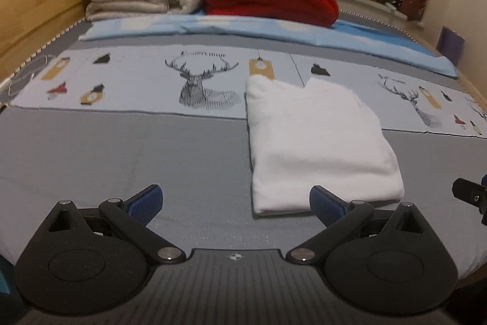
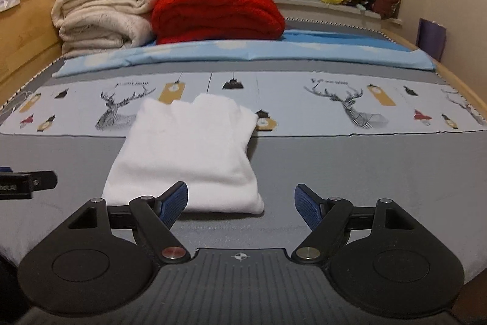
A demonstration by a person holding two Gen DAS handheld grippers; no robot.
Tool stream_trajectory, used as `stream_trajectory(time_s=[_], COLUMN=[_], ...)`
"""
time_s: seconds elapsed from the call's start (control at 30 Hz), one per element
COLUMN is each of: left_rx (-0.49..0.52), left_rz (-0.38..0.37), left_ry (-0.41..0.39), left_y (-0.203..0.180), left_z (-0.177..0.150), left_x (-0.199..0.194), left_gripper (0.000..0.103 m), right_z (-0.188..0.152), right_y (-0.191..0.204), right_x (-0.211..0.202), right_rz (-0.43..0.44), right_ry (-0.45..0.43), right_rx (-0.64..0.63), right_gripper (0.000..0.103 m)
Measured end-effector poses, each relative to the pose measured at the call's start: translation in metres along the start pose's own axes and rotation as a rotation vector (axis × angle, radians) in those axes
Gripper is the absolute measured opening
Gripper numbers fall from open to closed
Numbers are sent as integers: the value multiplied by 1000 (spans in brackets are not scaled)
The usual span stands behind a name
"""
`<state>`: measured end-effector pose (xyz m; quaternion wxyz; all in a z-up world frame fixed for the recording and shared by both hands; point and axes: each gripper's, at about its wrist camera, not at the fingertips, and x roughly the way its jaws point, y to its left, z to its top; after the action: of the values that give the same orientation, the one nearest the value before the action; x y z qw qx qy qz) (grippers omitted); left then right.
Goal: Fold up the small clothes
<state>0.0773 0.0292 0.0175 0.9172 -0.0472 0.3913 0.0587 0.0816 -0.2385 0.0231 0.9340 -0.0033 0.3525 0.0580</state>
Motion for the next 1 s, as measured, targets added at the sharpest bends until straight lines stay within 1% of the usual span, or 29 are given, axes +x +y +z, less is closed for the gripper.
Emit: stream_trajectory(time_s=[0.1,0.27,0.37,0.63,1.0], left_rx=[1,31,28,32,47], left_rz=[-15,-37,-53,-69,-92], left_ry=[7,-24,-22,-51,-50], left_y=[-7,-18,-20,-22,-25], left_z=[-1,-2,-2,-1,-2], left_x=[2,1,1,-5,-3], left_gripper=[103,103,103,103,103], right_z=[0,0,1,3,4], right_y=[1,4,7,13,23], right_x=[7,9,9,5,5], right_rz=[-6,2,4,22,57], right_ry=[13,14,5,-9,-5], right_rx=[8,4,-11,-23,-56], right_gripper=[78,78,78,78,79])
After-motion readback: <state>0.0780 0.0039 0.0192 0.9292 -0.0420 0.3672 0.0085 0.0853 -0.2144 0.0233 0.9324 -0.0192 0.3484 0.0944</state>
